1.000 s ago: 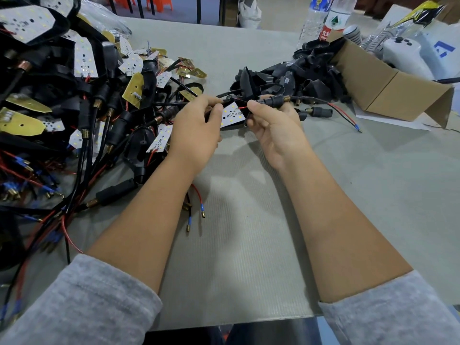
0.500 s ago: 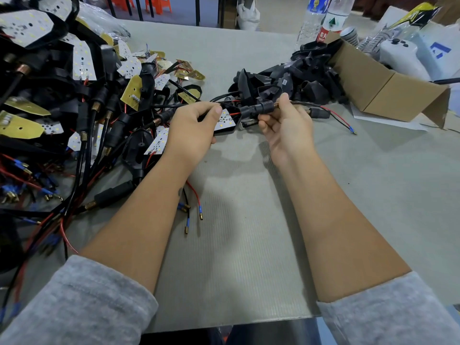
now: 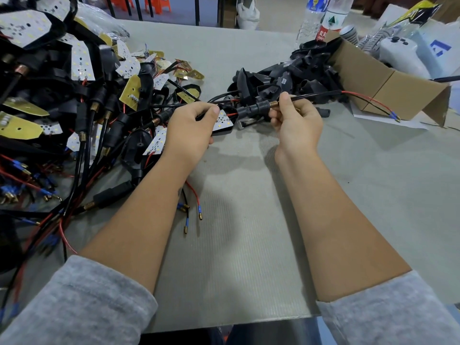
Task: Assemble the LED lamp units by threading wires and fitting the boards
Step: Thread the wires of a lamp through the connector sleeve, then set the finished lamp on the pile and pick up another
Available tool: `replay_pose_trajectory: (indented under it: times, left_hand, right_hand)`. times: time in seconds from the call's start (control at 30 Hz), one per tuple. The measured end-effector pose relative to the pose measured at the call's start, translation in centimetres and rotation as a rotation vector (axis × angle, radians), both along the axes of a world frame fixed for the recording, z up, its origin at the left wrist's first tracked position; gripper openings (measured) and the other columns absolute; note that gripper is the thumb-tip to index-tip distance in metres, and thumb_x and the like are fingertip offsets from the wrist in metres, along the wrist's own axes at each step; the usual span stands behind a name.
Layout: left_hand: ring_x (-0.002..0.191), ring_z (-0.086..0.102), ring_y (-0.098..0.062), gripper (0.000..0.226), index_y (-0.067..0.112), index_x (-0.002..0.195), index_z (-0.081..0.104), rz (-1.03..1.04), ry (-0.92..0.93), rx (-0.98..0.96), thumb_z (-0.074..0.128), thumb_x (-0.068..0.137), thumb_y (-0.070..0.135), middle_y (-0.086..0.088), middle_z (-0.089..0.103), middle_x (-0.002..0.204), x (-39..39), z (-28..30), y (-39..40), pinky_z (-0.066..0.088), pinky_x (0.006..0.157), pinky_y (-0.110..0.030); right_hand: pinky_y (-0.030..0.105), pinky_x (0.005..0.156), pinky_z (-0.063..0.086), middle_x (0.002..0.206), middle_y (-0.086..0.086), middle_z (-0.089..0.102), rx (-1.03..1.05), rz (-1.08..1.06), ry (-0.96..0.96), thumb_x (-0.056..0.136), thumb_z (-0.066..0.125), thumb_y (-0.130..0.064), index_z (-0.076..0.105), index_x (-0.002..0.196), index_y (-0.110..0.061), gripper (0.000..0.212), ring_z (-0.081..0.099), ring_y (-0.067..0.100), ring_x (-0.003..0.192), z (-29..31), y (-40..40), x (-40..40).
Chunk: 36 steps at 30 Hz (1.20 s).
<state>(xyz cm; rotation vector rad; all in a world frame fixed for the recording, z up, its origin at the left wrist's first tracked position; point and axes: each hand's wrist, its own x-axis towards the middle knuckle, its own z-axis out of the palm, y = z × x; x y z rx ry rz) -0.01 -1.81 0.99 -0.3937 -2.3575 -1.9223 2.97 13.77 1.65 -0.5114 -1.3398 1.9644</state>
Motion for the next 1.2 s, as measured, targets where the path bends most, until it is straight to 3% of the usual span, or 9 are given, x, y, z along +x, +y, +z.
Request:
replay_pose_trajectory:
  times: [0.2,0.37,0.47,0.6,0.7,0.83,0.9,1.03,1.2]
  left_hand:
    - [0.049,0.055,-0.004,0.004,0.026,0.095,0.064,-0.018,-0.07,0.171,0.06,0.095,0.026,0.006,0.062,0.084,-0.2,0.2,0.0,0.047,0.05,-0.021]
    - [0.054,0.061,-0.013,0.011,0.005,0.09,0.064,-0.044,-0.307,0.725,0.063,0.093,0.015,-0.005,0.067,0.07,-0.1,1.0,0.2,0.053,0.057,-0.023]
    - [0.061,0.065,-0.014,0.015,0.005,0.086,0.065,-0.08,-0.39,0.877,0.064,0.093,0.019,-0.006,0.068,0.071,0.3,1.0,0.7,0.056,0.062,-0.025]
    - [0.087,0.068,-0.02,0.015,0.009,0.099,0.059,-0.159,-0.441,0.811,0.053,0.099,0.023,-0.01,0.068,0.094,0.8,1.3,1.8,0.058,0.081,-0.031]
    - [0.089,0.069,-0.022,0.018,0.01,0.106,0.054,-0.154,-0.463,0.828,0.046,0.102,0.026,-0.014,0.066,0.101,1.0,1.8,2.0,0.057,0.087,-0.035]
    - [0.101,0.068,-0.026,0.047,0.005,0.133,0.048,-0.152,-0.495,0.71,0.039,0.103,0.039,-0.015,0.066,0.119,1.0,3.3,0.5,0.056,0.088,-0.042]
    - [0.095,0.071,-0.027,0.048,0.004,0.127,0.053,-0.138,-0.471,0.663,0.035,0.104,0.042,-0.012,0.071,0.11,0.6,4.7,-1.0,0.059,0.081,-0.043]
    - [0.067,0.073,-0.024,0.035,0.012,0.096,0.056,-0.014,-0.372,0.515,0.033,0.104,0.037,-0.004,0.074,0.074,-0.2,8.3,-5.0,0.056,0.052,-0.027]
    - [0.056,0.071,-0.028,0.026,0.007,0.11,0.049,0.146,-0.308,0.226,0.039,0.099,0.027,-0.019,0.069,0.097,-2.9,12.1,-10.6,0.044,0.038,-0.02]
  right_hand:
    - [0.02,0.052,0.049,0.058,0.004,0.058,-0.041,-0.003,0.014,0.096,0.059,-0.007,0.052,0.076,-0.007,0.021,0.058,0.009,0.05,-0.1,0.1,0.1]
    - [0.02,0.049,0.05,0.057,0.007,0.059,-0.154,0.015,0.061,0.098,0.055,-0.005,0.046,0.078,-0.007,0.022,0.061,0.011,0.047,0.0,-0.1,0.1]
    - [0.02,0.05,0.052,0.052,0.003,0.062,-0.2,0.042,0.08,0.098,0.054,-0.005,0.047,0.079,-0.006,0.02,0.064,0.012,0.048,0.0,-0.4,0.0]
    - [0.02,0.051,0.053,0.05,0.003,0.063,-0.269,0.075,0.083,0.098,0.054,-0.007,0.045,0.082,-0.006,0.019,0.065,0.012,0.05,0.0,-1.1,-0.2]
    - [0.02,0.051,0.053,0.051,0.004,0.064,-0.313,0.117,0.09,0.098,0.054,-0.006,0.045,0.082,-0.006,0.019,0.065,0.012,0.05,0.1,-1.9,-0.1]
    - [0.02,0.055,0.054,0.057,0.007,0.066,-0.287,0.198,0.127,0.099,0.052,-0.006,0.048,0.086,-0.007,0.014,0.066,0.013,0.053,0.8,-3.4,0.3]
    - [0.022,0.058,0.056,0.062,0.007,0.067,-0.224,0.285,0.174,0.1,0.05,-0.005,0.05,0.088,-0.007,0.012,0.067,0.014,0.056,1.4,-4.4,0.5]
    - [0.025,0.057,0.055,0.07,0.008,0.07,-0.095,0.465,0.2,0.098,0.053,-0.006,0.058,0.09,-0.011,0.011,0.066,0.017,0.059,2.6,-7.2,1.0]
    - [0.028,0.059,0.055,0.079,0.007,0.071,0.221,0.591,0.253,0.096,0.054,-0.003,0.069,0.093,-0.018,0.022,0.066,0.018,0.064,3.6,-12.1,0.9]
